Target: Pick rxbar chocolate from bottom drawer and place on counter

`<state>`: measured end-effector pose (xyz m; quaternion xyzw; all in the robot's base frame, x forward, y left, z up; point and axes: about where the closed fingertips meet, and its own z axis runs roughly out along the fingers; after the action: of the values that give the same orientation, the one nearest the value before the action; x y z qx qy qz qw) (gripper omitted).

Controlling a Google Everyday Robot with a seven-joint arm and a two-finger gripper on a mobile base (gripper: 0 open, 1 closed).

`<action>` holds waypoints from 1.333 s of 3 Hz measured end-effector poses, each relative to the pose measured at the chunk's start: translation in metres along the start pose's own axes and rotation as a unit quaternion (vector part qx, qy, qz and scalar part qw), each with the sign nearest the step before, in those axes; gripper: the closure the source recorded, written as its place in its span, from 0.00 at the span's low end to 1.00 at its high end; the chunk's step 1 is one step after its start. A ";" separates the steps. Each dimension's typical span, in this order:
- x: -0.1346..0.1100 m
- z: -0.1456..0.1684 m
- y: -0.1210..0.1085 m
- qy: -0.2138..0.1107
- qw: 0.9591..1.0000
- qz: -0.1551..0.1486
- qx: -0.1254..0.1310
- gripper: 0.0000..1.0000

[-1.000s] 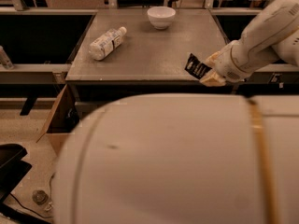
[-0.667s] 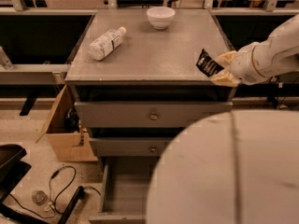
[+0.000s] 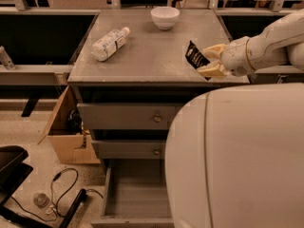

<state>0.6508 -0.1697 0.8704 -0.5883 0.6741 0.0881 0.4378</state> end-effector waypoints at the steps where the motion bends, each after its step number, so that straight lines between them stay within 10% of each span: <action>1: 0.010 0.001 -0.023 -0.064 0.997 0.033 -0.013 1.00; 2: 0.041 -0.014 -0.042 -0.064 0.997 0.042 0.007 1.00; 4: 0.019 -0.001 -0.060 -0.059 0.998 0.007 -0.013 1.00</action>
Offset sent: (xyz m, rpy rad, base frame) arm 0.0186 -0.0081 0.0018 0.1254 0.0195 0.0340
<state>0.7034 -0.2016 0.8814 -0.5828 0.6501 0.1344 0.4688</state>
